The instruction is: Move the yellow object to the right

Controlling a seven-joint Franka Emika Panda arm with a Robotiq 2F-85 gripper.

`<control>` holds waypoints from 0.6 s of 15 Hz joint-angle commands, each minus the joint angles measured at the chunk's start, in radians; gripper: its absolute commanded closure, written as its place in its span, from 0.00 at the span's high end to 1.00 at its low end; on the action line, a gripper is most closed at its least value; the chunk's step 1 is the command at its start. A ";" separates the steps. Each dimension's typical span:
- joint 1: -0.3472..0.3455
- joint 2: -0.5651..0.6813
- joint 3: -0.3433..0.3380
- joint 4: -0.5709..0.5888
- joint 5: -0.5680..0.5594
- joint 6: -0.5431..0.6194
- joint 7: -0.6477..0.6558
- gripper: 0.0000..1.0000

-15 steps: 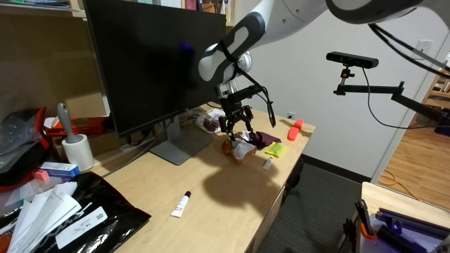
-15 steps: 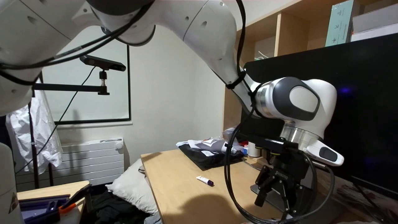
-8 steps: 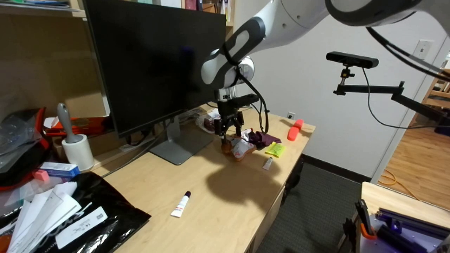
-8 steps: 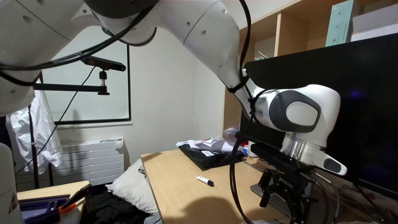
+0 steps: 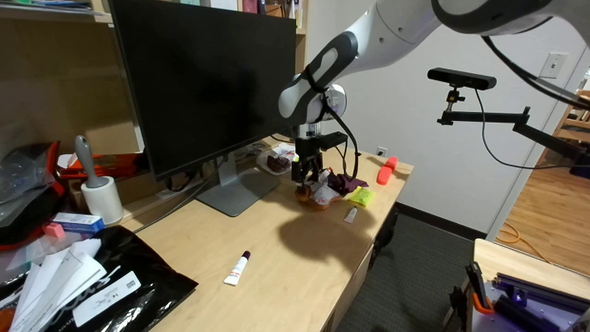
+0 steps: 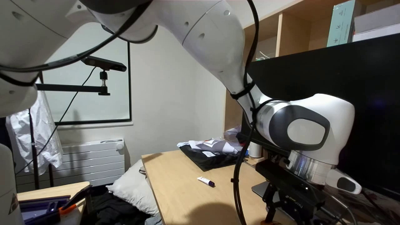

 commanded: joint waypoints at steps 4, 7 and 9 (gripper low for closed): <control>-0.015 -0.005 0.019 -0.052 0.009 0.013 -0.074 0.47; -0.012 -0.008 0.022 -0.052 0.008 -0.008 -0.075 0.27; -0.013 -0.019 0.030 -0.052 0.015 -0.033 -0.082 0.15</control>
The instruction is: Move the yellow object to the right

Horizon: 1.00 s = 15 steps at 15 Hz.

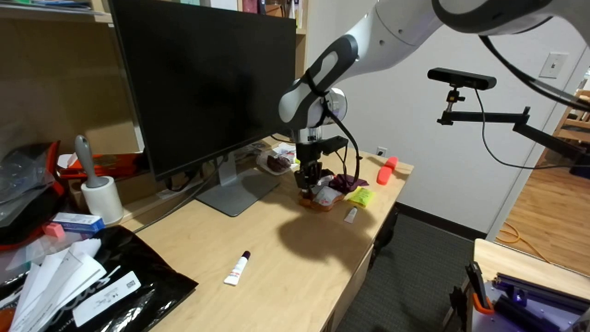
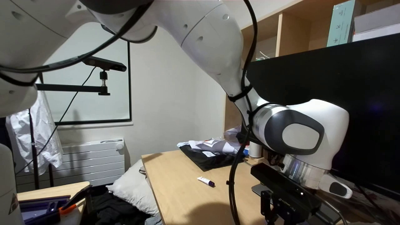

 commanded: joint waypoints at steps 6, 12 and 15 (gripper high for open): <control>0.005 -0.080 0.060 -0.044 0.000 -0.146 -0.123 0.10; 0.059 -0.196 0.089 -0.122 -0.043 -0.272 -0.338 0.09; 0.030 -0.258 0.132 -0.209 0.119 -0.160 -0.431 0.09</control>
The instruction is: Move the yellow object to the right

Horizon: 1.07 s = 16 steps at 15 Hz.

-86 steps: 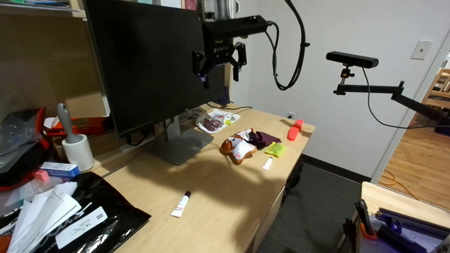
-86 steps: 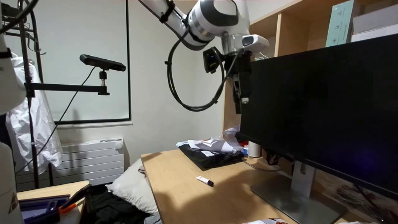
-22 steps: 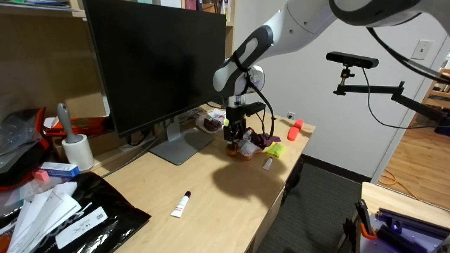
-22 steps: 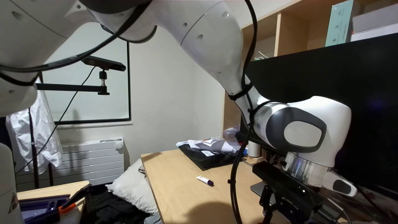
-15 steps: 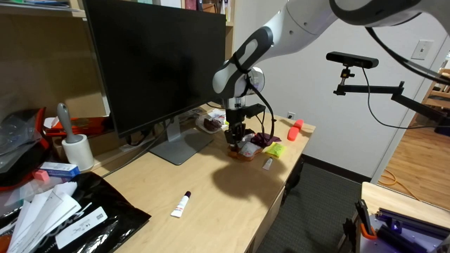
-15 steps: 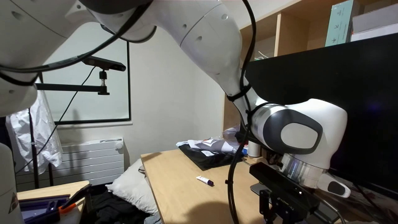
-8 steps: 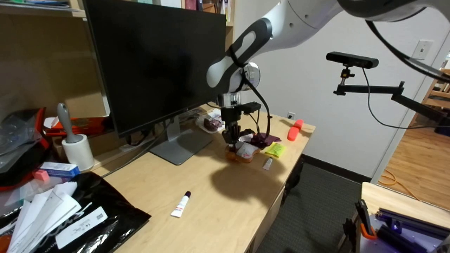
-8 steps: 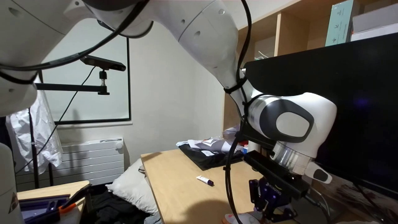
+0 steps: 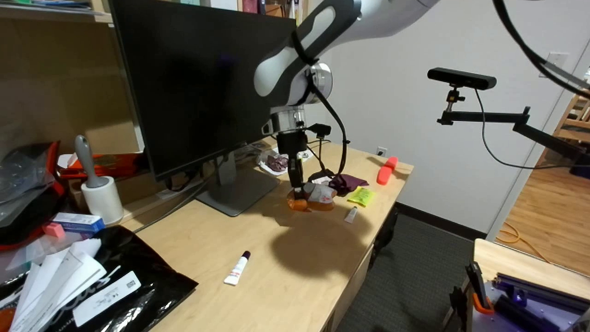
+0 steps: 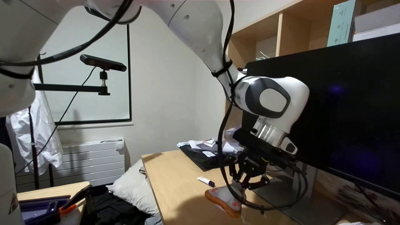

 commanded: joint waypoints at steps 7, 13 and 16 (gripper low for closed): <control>0.000 -0.089 0.006 -0.157 0.330 0.163 -0.122 0.10; -0.029 -0.104 0.046 -0.187 0.441 0.295 -0.232 0.09; -0.043 -0.100 0.076 -0.209 0.578 0.427 -0.373 0.09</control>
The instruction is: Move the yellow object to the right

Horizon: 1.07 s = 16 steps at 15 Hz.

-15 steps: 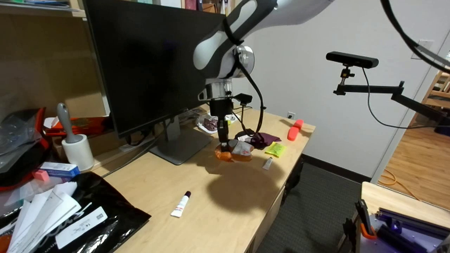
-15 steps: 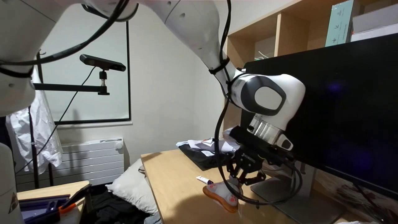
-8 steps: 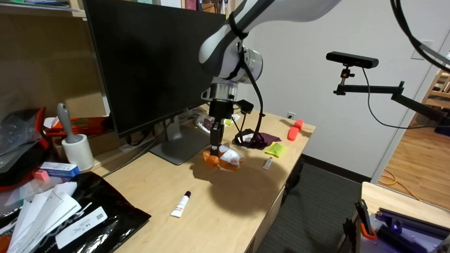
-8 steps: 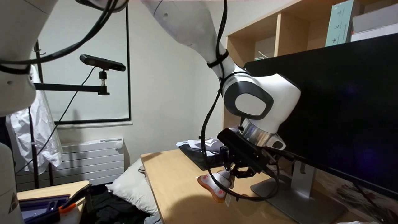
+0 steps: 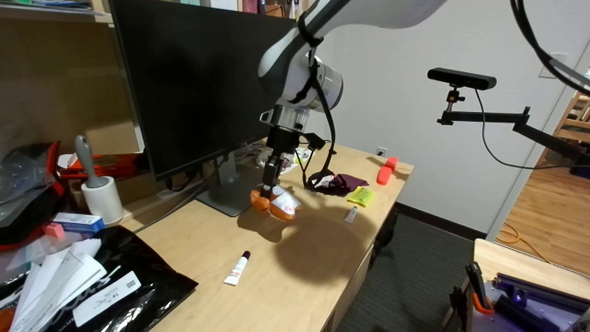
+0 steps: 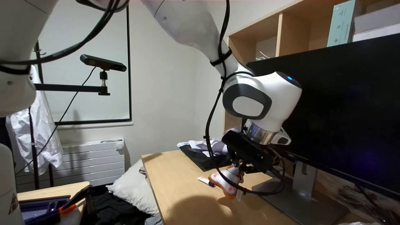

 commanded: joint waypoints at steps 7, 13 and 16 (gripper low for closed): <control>-0.175 0.038 0.204 -0.065 0.586 0.316 -0.633 0.09; -0.374 0.097 0.350 -0.026 0.888 0.287 -1.068 0.09; -0.423 0.129 0.379 -0.003 0.981 0.264 -1.276 0.09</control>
